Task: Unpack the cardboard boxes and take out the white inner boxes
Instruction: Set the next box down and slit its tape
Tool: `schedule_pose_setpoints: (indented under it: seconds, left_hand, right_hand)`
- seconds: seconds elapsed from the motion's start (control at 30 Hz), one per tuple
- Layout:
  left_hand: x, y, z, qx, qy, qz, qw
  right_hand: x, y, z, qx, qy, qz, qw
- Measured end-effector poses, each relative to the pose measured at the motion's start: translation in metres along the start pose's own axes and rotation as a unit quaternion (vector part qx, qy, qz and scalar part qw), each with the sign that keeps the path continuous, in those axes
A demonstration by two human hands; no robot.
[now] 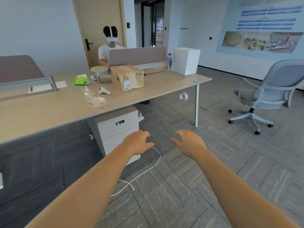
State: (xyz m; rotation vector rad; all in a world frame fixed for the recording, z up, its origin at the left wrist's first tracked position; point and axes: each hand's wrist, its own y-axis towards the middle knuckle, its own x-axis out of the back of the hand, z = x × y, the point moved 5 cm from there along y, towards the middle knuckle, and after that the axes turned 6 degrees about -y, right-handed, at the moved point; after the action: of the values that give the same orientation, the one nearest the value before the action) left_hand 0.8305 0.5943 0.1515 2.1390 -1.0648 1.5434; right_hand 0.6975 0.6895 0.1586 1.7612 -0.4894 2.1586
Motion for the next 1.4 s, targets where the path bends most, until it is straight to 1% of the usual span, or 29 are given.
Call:
schedule_pose_setpoints:
  seconds: [0.27,0.37,0.5,0.73,0.93,1.07,1.27,1.33,1.4]
  left_hand:
    - [0.050,0.178,-0.023,0.037,-0.020,-0.044,0.998]
    - [0.062,0.227,-0.020,0.047,-0.026,-0.053,0.997]
    - [0.065,0.293,-0.004,0.064,-0.032,-0.033,0.997]
    - [0.098,0.426,0.050,0.072,-0.032,-0.046,0.996]
    - [0.146,0.528,0.095,0.087,-0.018,-0.055,0.994]
    - [0.155,0.578,0.127,0.106,-0.003,-0.039,0.994]
    - [0.145,0.641,0.186,0.178,-0.031,-0.035,0.983]
    - [0.142,0.663,0.208,0.210,-0.046,-0.053,0.975]
    - [0.142,0.682,0.226,0.251,-0.070,-0.088,0.961]
  right_hand:
    - [0.054,0.189,-0.063,0.029,0.001,-0.008,1.000]
    - [0.053,0.239,-0.072,0.043,0.002,0.011,0.999]
    - [0.048,0.306,-0.081,0.054,-0.003,0.028,0.998]
    - [0.051,0.451,-0.068,0.078,-0.009,0.017,0.997]
    - [0.059,0.572,-0.041,0.099,-0.018,0.011,0.995]
    - [0.044,0.637,-0.028,0.111,-0.023,0.032,0.993]
    - [0.007,0.733,-0.008,0.155,-0.024,0.079,0.984]
    - [-0.003,0.768,-0.001,0.169,-0.007,0.092,0.981]
    - [-0.014,0.805,0.004,0.178,0.025,0.108,0.978]
